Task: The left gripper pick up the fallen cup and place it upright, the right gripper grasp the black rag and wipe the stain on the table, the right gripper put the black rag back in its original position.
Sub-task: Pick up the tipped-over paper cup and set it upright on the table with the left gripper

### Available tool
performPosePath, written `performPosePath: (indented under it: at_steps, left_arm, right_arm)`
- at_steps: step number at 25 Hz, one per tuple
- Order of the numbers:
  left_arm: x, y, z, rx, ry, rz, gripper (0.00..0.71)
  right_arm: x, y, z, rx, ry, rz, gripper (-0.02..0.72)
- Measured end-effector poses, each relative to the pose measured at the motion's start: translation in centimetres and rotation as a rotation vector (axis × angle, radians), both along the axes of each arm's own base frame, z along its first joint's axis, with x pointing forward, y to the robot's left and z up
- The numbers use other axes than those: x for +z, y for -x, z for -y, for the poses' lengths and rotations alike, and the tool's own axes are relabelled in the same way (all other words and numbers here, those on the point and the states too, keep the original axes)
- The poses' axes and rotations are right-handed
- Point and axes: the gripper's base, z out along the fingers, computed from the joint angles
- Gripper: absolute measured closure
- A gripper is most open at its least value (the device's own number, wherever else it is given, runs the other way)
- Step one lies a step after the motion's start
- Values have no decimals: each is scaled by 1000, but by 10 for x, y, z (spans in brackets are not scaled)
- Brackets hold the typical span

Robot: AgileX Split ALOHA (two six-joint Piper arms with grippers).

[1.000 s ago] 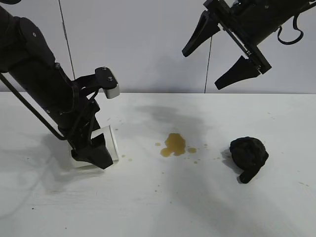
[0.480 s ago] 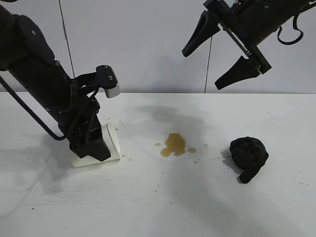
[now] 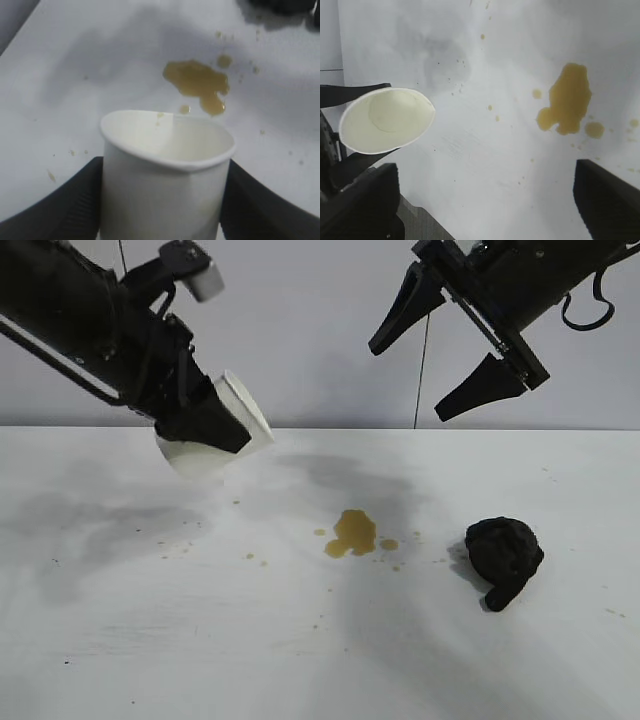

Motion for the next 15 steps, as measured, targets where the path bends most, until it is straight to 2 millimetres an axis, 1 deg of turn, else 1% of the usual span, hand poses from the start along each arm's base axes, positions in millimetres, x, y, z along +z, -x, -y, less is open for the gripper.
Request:
performPosePath:
  at_steps: [2,5,7,11,13,15]
  left_arm:
    - [7,-2,-6,-16,119,-1,273]
    - [8,2,-15,-104,225,51,273]
    - [2,7,-21,-123,258,70,273]
    - [-18,18,-35,-80,288,91,273]
    - [-29,26,-39,-104,260,117,274]
    - [-38,33,-39,-156,255,130,279]
  right_arm:
    - [0,0,0,0,0,0,51]
    - [0,0,0,0,0,0,51]
    - [0,0,0,0,0,0,51]
    - [0,0,0,0,0,0,51]
    - [0,0,0,0,0,0,51]
    - [0,0,0,0,0,0,51]
